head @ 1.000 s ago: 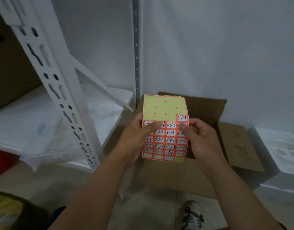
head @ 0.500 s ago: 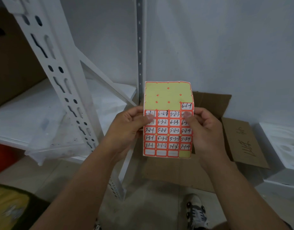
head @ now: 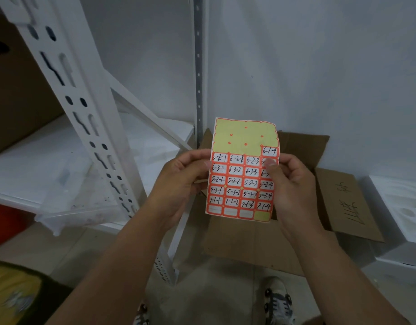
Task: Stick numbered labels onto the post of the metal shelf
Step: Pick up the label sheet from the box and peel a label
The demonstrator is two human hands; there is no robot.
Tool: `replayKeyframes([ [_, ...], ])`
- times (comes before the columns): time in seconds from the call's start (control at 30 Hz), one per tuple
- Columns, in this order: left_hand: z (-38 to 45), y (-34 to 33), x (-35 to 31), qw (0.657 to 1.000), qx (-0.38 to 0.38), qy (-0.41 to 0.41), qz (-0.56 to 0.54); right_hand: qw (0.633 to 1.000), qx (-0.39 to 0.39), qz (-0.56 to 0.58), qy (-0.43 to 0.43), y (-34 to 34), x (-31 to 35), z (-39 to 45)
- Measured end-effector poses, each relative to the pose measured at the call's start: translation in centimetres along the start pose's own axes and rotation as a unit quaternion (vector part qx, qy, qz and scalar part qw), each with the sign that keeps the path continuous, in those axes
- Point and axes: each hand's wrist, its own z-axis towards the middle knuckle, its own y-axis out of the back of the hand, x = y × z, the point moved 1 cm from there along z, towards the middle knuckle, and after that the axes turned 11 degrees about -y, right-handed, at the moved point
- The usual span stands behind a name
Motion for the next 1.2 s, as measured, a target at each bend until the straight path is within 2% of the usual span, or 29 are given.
replayKeyframes([
  [0.07, 0.4, -0.2, 0.4, 0.997, -0.052, -0.022, 0.056, 1.000, 0.016, -0.022, 0.017, -0.1, 0.1, -0.2],
  [0.13, 0.5, -0.5, 0.4, 0.975, -0.087, -0.082, 0.185, 0.997, 0.042, -0.054, 0.044, -0.4, 0.1, -0.6],
  [0.23, 0.1, -1.1, 0.8, 0.932, -0.065, -0.200, 0.295, 0.990, 0.087, -0.081, 0.079, -0.9, -0.3, -1.3],
  [0.33, -0.3, -1.8, 1.4, 0.873, -0.053, -0.290, 0.388, 0.986, 0.117, -0.080, 0.092, -1.3, -0.6, -1.7],
  [0.4, -0.3, -2.0, 1.6, 0.862, -0.045, -0.312, 0.398, 0.985, 0.127, -0.069, 0.093, -1.3, -0.6, -1.7],
  [0.53, -0.4, -2.2, 1.6, 0.873, 0.003, -0.310, 0.376, 0.980, 0.151, -0.081, 0.100, -1.3, -0.4, -1.5],
  [0.6, -0.5, -2.3, 1.3, 0.890, 0.018, -0.285, 0.356, 0.974, 0.180, -0.101, 0.092, -1.1, -0.1, -1.2],
  [0.7, -0.5, -1.8, 0.4, 0.947, 0.064, -0.159, 0.272, 0.966, 0.216, -0.126, 0.070, -0.3, 0.0, -0.6],
  [0.77, -0.4, -1.3, 0.2, 0.965, 0.114, -0.083, 0.220, 0.964, 0.221, -0.135, 0.065, 0.2, -0.1, -0.3],
  [0.83, -0.5, -0.9, 0.1, 0.972, 0.138, -0.048, 0.182, 0.962, 0.222, -0.144, 0.063, 0.5, -0.1, -0.1],
  [1.03, -0.5, -0.7, 0.1, 0.982, 0.141, 0.006, 0.121, 0.957, 0.217, -0.166, 0.098, 0.4, -0.3, 0.1],
  [1.2, -0.5, -0.7, 0.2, 0.985, 0.135, 0.013, 0.103, 0.942, 0.184, -0.233, 0.154, 0.2, -0.6, 0.1],
])
